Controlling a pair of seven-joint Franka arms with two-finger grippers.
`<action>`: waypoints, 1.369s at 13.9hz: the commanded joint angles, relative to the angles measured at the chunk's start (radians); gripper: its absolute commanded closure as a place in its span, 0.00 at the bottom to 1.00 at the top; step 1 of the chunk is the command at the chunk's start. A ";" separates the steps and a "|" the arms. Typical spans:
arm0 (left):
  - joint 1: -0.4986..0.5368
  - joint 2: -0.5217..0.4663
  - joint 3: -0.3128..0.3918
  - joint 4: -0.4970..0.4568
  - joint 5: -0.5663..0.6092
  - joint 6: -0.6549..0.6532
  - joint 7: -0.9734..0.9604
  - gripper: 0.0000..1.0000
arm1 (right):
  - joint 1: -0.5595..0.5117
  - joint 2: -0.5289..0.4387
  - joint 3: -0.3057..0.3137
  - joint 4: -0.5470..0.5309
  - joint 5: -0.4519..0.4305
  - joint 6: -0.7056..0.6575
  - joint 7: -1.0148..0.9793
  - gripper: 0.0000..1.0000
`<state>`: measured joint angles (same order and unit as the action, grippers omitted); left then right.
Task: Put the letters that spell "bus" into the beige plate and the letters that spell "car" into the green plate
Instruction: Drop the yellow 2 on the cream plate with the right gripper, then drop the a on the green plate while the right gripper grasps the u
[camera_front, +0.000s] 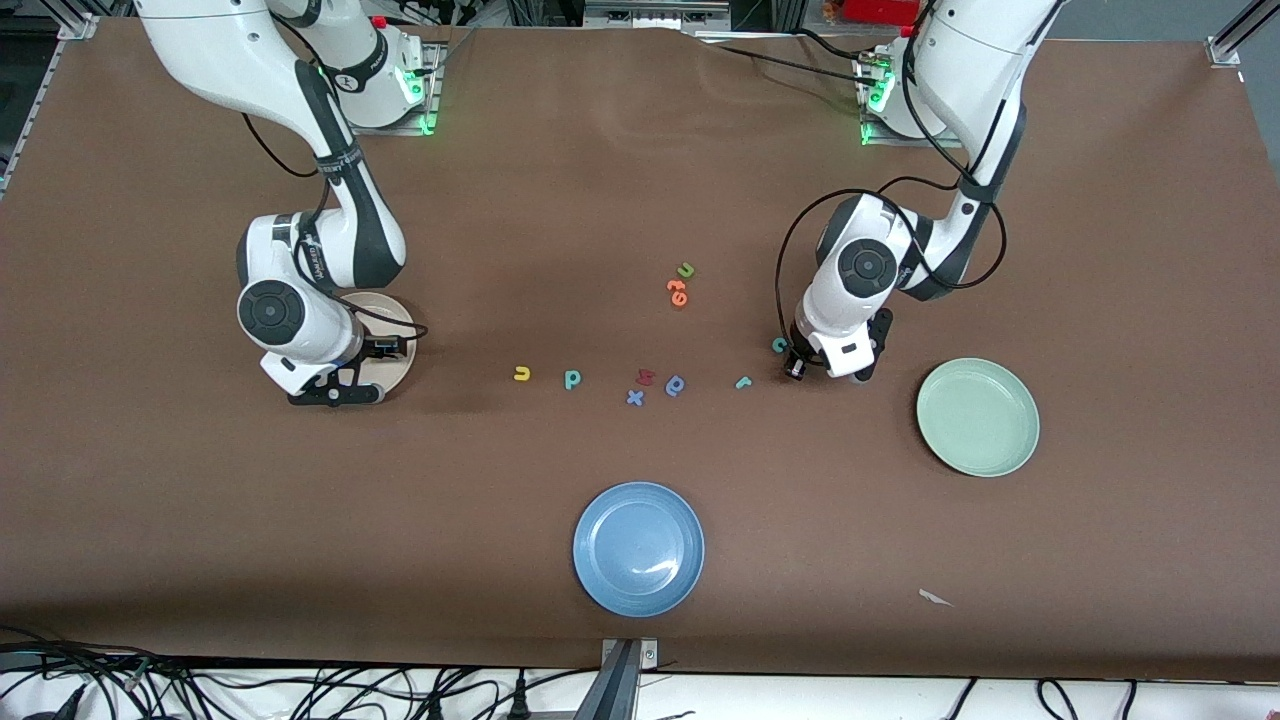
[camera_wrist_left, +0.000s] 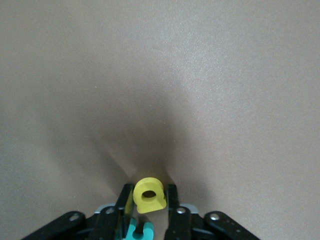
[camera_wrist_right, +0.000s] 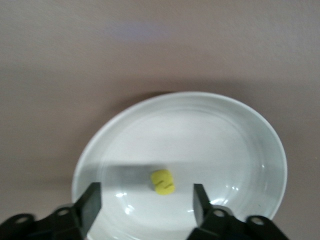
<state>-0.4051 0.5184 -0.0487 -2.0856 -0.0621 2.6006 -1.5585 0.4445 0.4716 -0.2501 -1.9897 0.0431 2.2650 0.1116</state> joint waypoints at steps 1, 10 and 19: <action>-0.006 0.008 0.010 -0.008 0.036 -0.005 -0.014 0.73 | -0.001 -0.018 0.052 0.035 0.023 -0.021 0.057 0.01; 0.015 -0.003 0.013 0.122 0.064 -0.176 0.203 0.83 | 0.066 0.179 0.212 0.350 0.026 -0.021 0.535 0.13; 0.235 -0.020 0.013 0.256 0.248 -0.418 0.969 0.82 | 0.112 0.283 0.209 0.348 0.004 0.073 0.551 0.30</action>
<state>-0.2250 0.5086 -0.0253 -1.8292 0.1267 2.1921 -0.7170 0.5506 0.7195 -0.0355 -1.6677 0.0556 2.3232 0.6532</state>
